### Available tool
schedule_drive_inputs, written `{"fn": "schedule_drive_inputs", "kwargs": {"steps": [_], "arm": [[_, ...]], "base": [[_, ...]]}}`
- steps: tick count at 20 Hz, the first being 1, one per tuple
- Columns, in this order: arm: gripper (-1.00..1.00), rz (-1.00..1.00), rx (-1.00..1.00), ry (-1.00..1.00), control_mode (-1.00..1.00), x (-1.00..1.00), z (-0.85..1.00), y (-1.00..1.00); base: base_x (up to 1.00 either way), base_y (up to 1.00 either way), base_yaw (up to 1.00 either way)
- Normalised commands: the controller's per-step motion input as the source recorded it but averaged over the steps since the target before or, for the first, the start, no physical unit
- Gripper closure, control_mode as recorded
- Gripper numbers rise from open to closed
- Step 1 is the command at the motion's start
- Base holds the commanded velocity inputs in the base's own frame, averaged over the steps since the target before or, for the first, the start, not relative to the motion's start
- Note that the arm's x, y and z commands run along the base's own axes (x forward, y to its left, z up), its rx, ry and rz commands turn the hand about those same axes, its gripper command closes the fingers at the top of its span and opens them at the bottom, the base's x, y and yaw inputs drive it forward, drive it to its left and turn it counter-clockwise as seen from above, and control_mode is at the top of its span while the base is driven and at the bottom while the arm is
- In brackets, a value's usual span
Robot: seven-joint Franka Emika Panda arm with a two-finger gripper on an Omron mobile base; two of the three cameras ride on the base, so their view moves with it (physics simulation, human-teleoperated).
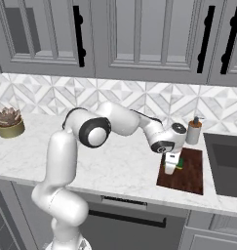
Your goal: Pick up the sponge from the counter and clean the cutting board by briefly scrubbing or pressing down on the cutting board. Once finished, release the sponge.
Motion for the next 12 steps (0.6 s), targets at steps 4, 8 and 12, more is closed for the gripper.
{"fn": "schedule_drive_inputs", "kwargs": {"steps": [4, 8, 12], "arm": [[1.00, -0.16, 0.00, 0.03, -1.00, 0.00, 0.34, -0.35], [1.00, -0.25, 0.00, 0.20, -1.00, 0.00, 0.31, -0.67], [1.00, -0.13, 0.00, 0.26, -1.00, -0.02, -0.15, -0.82]], "base": [[0.00, 0.00, 0.00], [0.00, 0.00, 0.00], [0.00, 0.00, 0.00]]}}
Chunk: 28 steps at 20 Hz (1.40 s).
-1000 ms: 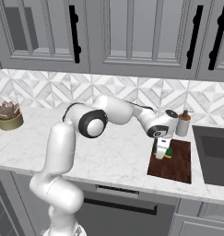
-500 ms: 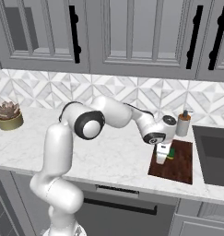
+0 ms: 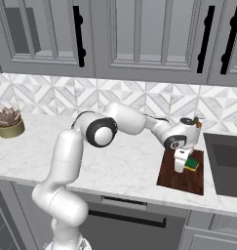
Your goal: Pick up the sponge from the counter and clean the cutting board by briefly scrubbing or pressing down on the cutting board. Once finished, release the sponge.
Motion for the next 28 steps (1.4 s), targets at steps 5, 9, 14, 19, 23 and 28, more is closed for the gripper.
{"fn": "schedule_drive_inputs", "kwargs": {"steps": [5, 9, 14, 19, 23, 28], "arm": [[1.00, -0.04, 0.01, 0.12, -1.00, -0.42, -0.70, -0.17], [1.00, 0.00, 0.00, 0.09, -1.00, -0.55, -0.83, 0.29], [1.00, -0.03, 0.00, 0.04, -1.00, -0.73, -0.23, 1.00], [1.00, -0.04, 0.00, 0.00, -1.00, -0.96, -0.48, 1.00], [1.00, 0.00, 0.00, -0.03, -1.00, -0.24, -0.33, 0.63], [1.00, -0.13, 0.07, -0.13, -1.00, 0.75, 0.59, 0.26]], "base": [[0.00, 0.00, 0.00], [0.00, 0.00, 0.00], [0.00, 0.00, 0.00], [0.00, 0.00, 0.00], [0.00, 0.00, 0.00], [0.00, 0.00, 0.00]]}}
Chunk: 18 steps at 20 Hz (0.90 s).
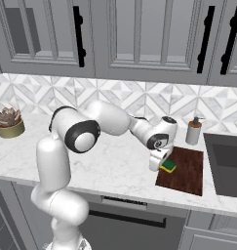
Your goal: Pick up the sponge from the counter and clean the cutting board by briefly scrubbing or pressing down on the cutting board. Once finished, release the sponge.
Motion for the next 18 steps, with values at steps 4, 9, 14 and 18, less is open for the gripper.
{"fn": "schedule_drive_inputs", "kwargs": {"steps": [4, 9, 14, 18], "arm": [[1.00, -0.03, 0.14, 0.00, -1.00, 1.00, 0.51, -0.03], [1.00, 0.01, 0.14, 0.01, -1.00, 0.87, 0.21, -0.51], [1.00, 0.10, 0.03, 0.08, -1.00, 0.11, -0.48, -0.73], [1.00, 0.05, 0.00, 0.09, -1.00, 0.00, -1.00, 0.12]], "base": [[0.00, 0.00, 0.00], [0.00, 0.00, 0.00], [0.00, 0.00, 0.00], [0.00, 0.00, 0.00]]}}
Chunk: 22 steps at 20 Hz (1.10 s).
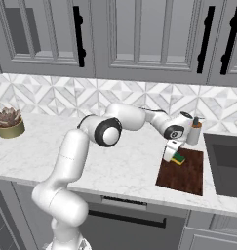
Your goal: Pick up the sponge from the counter and clean the cutting board by briefly scrubbing or pressing down on the cutting board. Once finished, release the sponge.
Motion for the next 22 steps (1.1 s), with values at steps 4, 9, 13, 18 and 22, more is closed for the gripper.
{"fn": "schedule_drive_inputs", "kwargs": {"steps": [4, 9, 13, 18, 22], "arm": [[1.00, 0.01, 0.02, 0.07, -1.00, 0.16, -0.50, 0.46], [1.00, 0.01, 0.01, 0.00, -1.00, 0.09, -0.13, 0.37], [1.00, 0.03, -0.07, -0.07, -1.00, -0.01, -0.69, 0.12], [1.00, 0.02, -0.08, -0.03, -1.00, -0.12, -0.33, -0.31], [1.00, 0.00, -0.02, -0.03, -1.00, -0.29, 0.01, -0.30]], "base": [[0.00, 0.00, 0.00], [0.00, 0.00, 0.00], [0.00, 0.00, 0.00], [0.00, 0.00, 0.00], [0.00, 0.00, 0.00]]}}
